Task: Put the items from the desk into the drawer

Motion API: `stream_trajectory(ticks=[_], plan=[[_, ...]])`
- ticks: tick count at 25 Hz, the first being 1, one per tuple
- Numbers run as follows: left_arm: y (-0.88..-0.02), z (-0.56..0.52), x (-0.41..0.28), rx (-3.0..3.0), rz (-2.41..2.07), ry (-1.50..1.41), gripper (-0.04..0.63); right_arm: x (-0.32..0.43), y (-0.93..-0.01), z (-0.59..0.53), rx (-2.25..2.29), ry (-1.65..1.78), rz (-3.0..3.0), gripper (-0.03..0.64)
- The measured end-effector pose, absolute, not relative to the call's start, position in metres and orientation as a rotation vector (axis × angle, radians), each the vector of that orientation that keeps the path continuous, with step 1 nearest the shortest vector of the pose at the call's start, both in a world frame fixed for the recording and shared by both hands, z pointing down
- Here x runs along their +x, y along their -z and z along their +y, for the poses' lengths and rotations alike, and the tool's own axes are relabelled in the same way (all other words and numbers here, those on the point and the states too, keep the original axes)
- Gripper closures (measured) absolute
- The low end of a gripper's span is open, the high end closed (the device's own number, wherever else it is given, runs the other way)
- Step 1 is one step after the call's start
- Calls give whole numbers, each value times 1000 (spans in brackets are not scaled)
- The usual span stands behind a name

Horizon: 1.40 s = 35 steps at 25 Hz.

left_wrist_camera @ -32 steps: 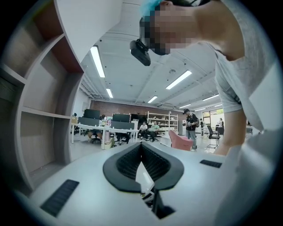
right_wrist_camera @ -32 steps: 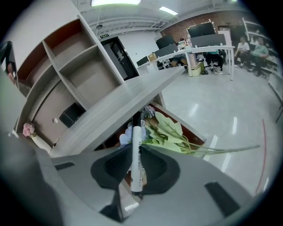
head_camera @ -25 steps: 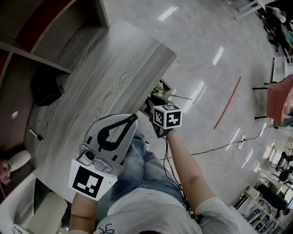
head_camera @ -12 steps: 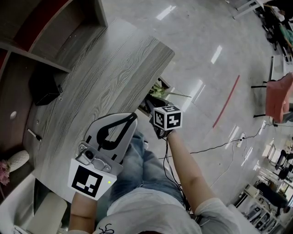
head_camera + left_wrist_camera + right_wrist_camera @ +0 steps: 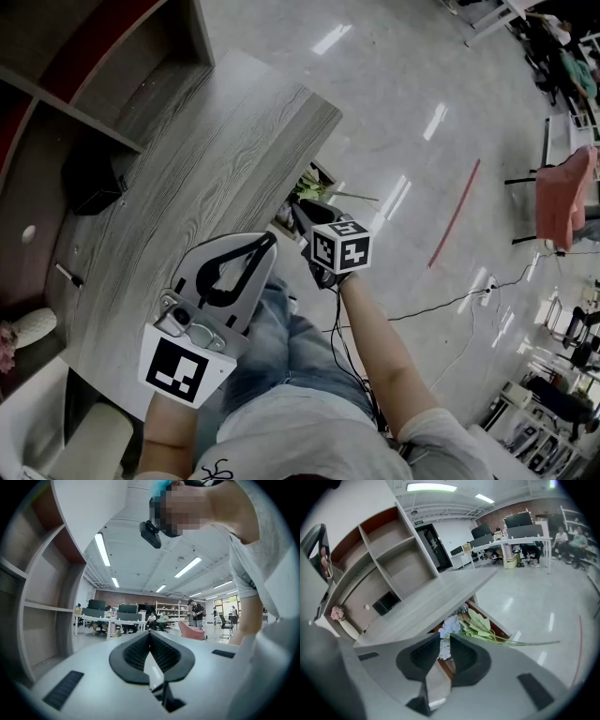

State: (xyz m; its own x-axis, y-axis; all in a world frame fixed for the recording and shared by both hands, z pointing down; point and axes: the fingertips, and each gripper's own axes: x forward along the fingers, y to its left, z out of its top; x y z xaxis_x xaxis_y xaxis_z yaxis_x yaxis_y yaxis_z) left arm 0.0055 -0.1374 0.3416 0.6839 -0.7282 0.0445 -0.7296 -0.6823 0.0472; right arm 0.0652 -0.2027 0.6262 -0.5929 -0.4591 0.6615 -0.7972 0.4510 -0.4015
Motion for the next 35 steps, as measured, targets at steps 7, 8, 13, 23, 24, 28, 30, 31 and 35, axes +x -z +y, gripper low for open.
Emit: stream_trajectory(ticks=[7, 8, 13, 23, 24, 28, 30, 31, 35], plan=[[-320, -115, 17, 2851, -1258, 6, 586, 62, -569, -189, 1030, -864, -2373, 607], [-317, -111, 19, 2853, -1264, 11, 586, 61, -560, -186, 1024, -850, -2396, 607], [-305, -89, 25, 2858, -1298, 30, 586, 56, -511, -169, 1004, -779, -2514, 607], [-290, -47, 33, 2843, -1373, 34, 586, 50, -414, -118, 961, -613, -2747, 609], [-289, -43, 35, 2842, -1380, 32, 586, 51, -404, -111, 958, -592, -2772, 609], [-284, -23, 44, 2837, -1396, 35, 586, 58, -365, -79, 954, -508, -2863, 609], [-281, -14, 48, 2834, -1402, 44, 586, 62, -347, -62, 948, -469, -2903, 609], [-279, -9, 50, 2833, -1404, 46, 586, 64, -339, -54, 944, -448, -2922, 609], [-275, 6, 57, 2834, -1404, 45, 586, 72, -309, -26, 928, -365, -2990, 609]])
